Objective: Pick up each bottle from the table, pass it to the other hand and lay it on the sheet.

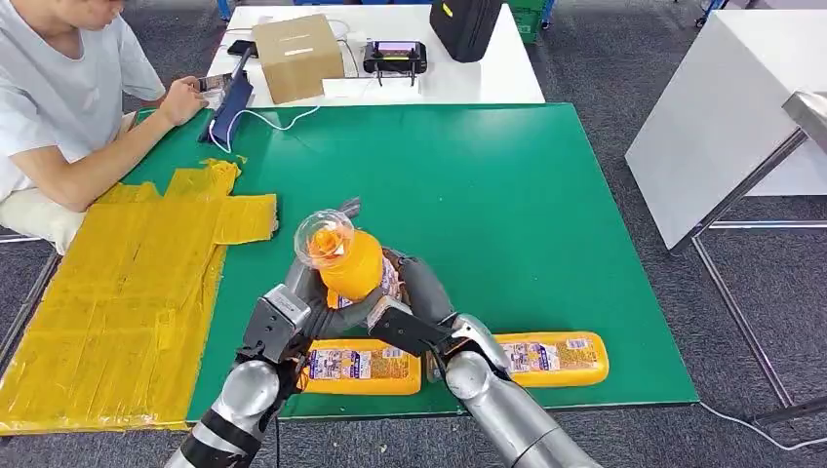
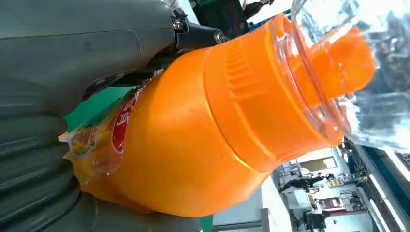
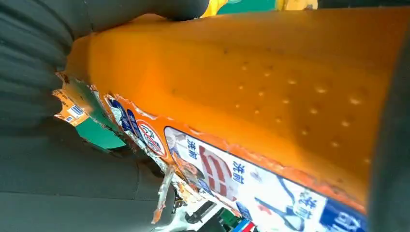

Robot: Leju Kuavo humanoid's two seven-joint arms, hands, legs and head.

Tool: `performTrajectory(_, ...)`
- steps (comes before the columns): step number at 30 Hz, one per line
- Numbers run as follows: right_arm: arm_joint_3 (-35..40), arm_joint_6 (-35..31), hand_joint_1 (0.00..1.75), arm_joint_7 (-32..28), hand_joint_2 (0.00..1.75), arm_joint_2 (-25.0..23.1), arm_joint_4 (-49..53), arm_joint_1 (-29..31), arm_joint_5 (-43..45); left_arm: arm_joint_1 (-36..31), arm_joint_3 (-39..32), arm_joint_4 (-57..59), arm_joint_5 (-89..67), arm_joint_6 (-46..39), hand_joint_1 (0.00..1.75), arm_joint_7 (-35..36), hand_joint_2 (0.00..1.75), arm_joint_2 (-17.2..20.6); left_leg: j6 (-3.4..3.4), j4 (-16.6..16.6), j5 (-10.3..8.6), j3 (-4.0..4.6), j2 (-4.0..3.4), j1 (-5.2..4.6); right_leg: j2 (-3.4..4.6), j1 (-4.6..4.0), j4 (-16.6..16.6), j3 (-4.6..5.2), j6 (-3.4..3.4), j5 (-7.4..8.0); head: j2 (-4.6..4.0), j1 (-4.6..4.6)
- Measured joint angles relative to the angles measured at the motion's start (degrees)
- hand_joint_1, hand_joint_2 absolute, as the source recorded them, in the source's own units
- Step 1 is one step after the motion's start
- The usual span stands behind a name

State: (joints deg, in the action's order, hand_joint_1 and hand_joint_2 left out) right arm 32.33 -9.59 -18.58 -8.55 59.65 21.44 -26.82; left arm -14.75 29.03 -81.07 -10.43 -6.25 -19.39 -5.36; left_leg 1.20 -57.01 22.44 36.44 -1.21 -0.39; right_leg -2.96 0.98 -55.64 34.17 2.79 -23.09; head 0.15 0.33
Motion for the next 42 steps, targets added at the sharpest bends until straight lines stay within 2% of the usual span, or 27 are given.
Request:
performTrajectory(20, 0.13, -0.35, 1.75, -0.70, 1.75, 0.04, 2.14, -0.99, 1.42, -0.62, -0.50, 0.04, 1.40, -1.44, 1.75, -1.16, 1.75, 0.00, 0.00, 0.00, 0.00, 0.00, -0.01, 0.00, 0.00, 0.00, 0.00, 0.01, 0.00, 0.00, 0.00, -0.02)
performTrajectory(21, 0.13, -0.39, 0.94, -0.70, 1.75, 0.04, 2.23, -1.06, 1.42, -0.62, -0.50, 0.04, 1.40, -1.44, 1.75, -1.16, 1.75, 0.00, 0.00, 0.00, 0.00, 0.00, -0.01, 0.00, 0.00, 0.00, 0.00, 0.01, 0.00, 0.00, 0.00, 0.00)
performTrajectory(22, 0.13, -0.44, 0.00, -0.70, 1.75, 0.04, 2.27, -1.08, 1.45, -0.63, -0.50, 0.04, 1.38, -1.46, 1.75, -1.16, 1.75, 0.00, 0.00, 0.00, 0.00, 0.00, -0.01, 0.00, 0.00, 0.00, 0.00, 0.01, 0.00, 0.00, 0.00, -0.02)
performTrajectory(23, 0.11, -0.61, 0.00, -0.77, 0.00, 0.04, 2.29, -1.11, 1.51, -0.62, -0.50, 0.04, 1.27, -1.66, 1.75, -1.20, 1.75, 0.00, 0.00, 0.00, 0.00, 0.00, -0.01, 0.00, 0.00, 0.00, 0.00, 0.01, 0.00, 0.00, 0.00, 0.00)
performTrajectory(27, -0.63, -5.01, 0.00, -3.78, 0.00, -0.22, 5.16, -3.40, 4.20, -1.01, -0.68, -0.02, -0.92, -5.21, 1.75, -1.38, 1.75, 0.00, 0.00, 0.00, 0.00, 0.01, 0.02, 0.00, -0.01, 0.00, 0.00, 0.00, 0.00, 0.00, 0.00, 0.00)
performTrajectory(31, -1.64, -8.00, 0.00, -4.94, 0.00, 0.09, 13.36, -7.19, 7.56, -2.41, -3.08, 0.09, -6.94, -12.60, 1.75, -0.11, 1.75, 1.20, -0.01, 0.00, 0.01, 0.01, 0.00, 0.01, 0.01, 0.00, 0.00, 0.05, -0.01, -0.01, 0.00, 0.00)
performTrajectory(32, -2.01, -8.77, 0.00, -4.98, 1.75, 0.26, 16.03, -8.43, 8.75, -2.94, -3.96, 0.15, -9.45, -14.76, 1.75, 0.53, 1.75, 1.69, -0.01, 0.00, 0.00, 0.01, 0.00, 0.01, 0.00, -0.01, 0.00, 0.05, -0.01, -0.01, 0.00, 0.00)
performTrajectory(37, -4.90, -10.91, 0.00, -6.71, 1.75, 1.23, 29.19, -14.26, 15.11, -5.77, -9.01, 1.31, -24.01, -22.69, 1.75, 5.49, 1.75, 4.24, -0.01, 0.00, 0.00, 0.01, 0.01, 0.02, 0.01, -0.01, 0.00, 0.05, -0.02, -0.01, 0.00, 0.00)
performTrajectory(42, -6.84, -7.12, 0.00, -7.48, 1.75, 2.82, 39.39, -18.04, 19.96, -8.42, -14.06, 4.42, -39.92, -27.92, 1.75, 10.04, 1.75, 6.51, -0.01, 0.00, 0.00, 0.01, 0.00, 0.01, 0.01, 0.00, 0.00, 0.04, -0.01, -0.01, 0.00, 0.00)
